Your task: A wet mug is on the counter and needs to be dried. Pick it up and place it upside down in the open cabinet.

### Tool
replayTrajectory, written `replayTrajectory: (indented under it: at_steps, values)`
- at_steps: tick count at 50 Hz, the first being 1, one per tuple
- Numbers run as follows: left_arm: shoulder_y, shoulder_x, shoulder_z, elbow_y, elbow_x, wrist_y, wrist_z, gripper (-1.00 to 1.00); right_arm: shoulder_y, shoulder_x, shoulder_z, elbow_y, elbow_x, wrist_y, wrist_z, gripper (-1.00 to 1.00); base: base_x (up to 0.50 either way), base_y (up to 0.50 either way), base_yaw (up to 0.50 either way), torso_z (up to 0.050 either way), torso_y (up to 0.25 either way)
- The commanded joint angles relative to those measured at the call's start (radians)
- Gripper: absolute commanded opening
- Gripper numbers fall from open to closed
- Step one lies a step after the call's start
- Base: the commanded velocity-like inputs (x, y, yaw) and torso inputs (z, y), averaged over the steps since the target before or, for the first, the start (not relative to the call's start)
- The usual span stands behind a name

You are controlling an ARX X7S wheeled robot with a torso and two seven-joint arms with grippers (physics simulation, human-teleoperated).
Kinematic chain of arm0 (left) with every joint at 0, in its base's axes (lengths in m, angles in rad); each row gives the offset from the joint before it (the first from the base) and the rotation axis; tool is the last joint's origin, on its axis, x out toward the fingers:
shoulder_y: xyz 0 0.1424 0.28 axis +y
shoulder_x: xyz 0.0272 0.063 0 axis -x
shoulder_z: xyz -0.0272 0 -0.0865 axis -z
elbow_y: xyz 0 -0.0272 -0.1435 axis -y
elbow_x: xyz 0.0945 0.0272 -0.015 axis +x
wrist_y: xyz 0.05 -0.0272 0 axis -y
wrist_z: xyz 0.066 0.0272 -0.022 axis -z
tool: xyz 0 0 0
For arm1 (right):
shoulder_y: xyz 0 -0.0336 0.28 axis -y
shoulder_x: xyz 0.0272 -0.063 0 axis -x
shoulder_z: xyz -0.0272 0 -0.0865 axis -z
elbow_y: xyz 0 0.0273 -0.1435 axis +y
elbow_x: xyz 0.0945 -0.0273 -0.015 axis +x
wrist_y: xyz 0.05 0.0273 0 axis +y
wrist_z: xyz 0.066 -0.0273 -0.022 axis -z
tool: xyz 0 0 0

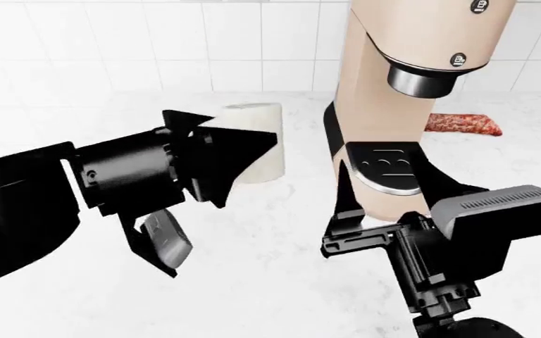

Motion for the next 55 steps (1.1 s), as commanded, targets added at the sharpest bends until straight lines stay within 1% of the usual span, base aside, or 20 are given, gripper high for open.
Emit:
replayTrajectory:
  at_steps: [1,5,7,9,14,17,19,22,27,35,40,49,55]
  values:
    - [-0.189,0.011,-0.035,-0.032,0.073,0.155,-0.154,-1.0,0.065,-0.014,0.121,-0.076,0.253,0.19,-0.02,1.0,0.0,0.0,0.0,0.0,0.0]
    - [-0.197,0.005,-0.031,-0.086,0.113,0.166,-0.208,-1.0,0.141,0.004,0.202,-0.105,0.388,0.331,0.02,1.0,0.0,0.0,0.0,0.0,0.0]
    - [-0.194,0.001,-0.032,-0.091,0.118,0.162,-0.217,-1.0,0.193,0.015,0.252,-0.108,0.471,0.414,0.049,1.0,0.0,0.0,0.0,0.0,0.0]
    - [-0.184,-0.004,-0.031,-0.095,0.13,0.153,-0.226,-1.0,0.259,0.026,0.317,-0.103,0.602,0.522,0.088,1.0,0.0,0.0,0.0,0.0,0.0]
    - [-0.18,-0.011,-0.033,-0.087,0.127,0.149,-0.223,-1.0,0.354,0.049,0.423,-0.038,0.829,0.67,0.177,1.0,0.0,0.0,0.0,0.0,0.0]
    - [-0.184,-0.015,-0.039,-0.081,0.118,0.147,-0.22,-1.0,0.396,0.063,0.484,0.024,1.003,0.723,0.253,1.0,0.0,0.0,0.0,0.0,0.0]
    - [-0.189,-0.015,-0.044,-0.074,0.106,0.146,-0.212,-1.0,0.416,0.074,0.506,0.069,1.106,0.726,0.3,1.0,0.0,0.0,0.0,0.0,0.0]
    - [-0.193,-0.014,-0.055,-0.059,0.085,0.136,-0.192,-1.0,0.442,0.087,0.512,0.124,1.21,0.707,0.35,1.0,0.0,0.0,0.0,0.0,0.0]
    - [-0.201,-0.008,-0.079,-0.039,0.06,0.109,-0.176,-1.0,0.447,0.072,0.515,0.164,1.262,0.672,0.34,1.0,0.0,0.0,0.0,0.0,0.0]
    - [-0.204,0.006,-0.099,-0.038,0.041,0.083,-0.18,-1.0,0.441,0.054,0.479,0.197,1.327,0.652,0.346,1.0,0.0,0.0,0.0,0.0,0.0]
    - [-0.179,0.01,-0.093,-0.048,0.053,0.069,-0.197,-1.0,0.446,0.055,0.437,0.19,1.357,0.658,0.35,1.0,0.0,0.0,0.0,0.0,0.0]
    - [-0.128,0.005,-0.078,-0.061,0.091,0.045,-0.24,-1.0,0.449,0.069,0.407,0.168,1.406,0.643,0.372,1.0,0.0,0.0,0.0,0.0,0.0]
    - [-0.105,0.005,-0.071,-0.047,0.093,0.035,-0.232,-1.0,0.451,0.076,0.391,0.15,1.423,0.635,0.384,1.0,0.0,0.0,0.0,0.0,0.0]
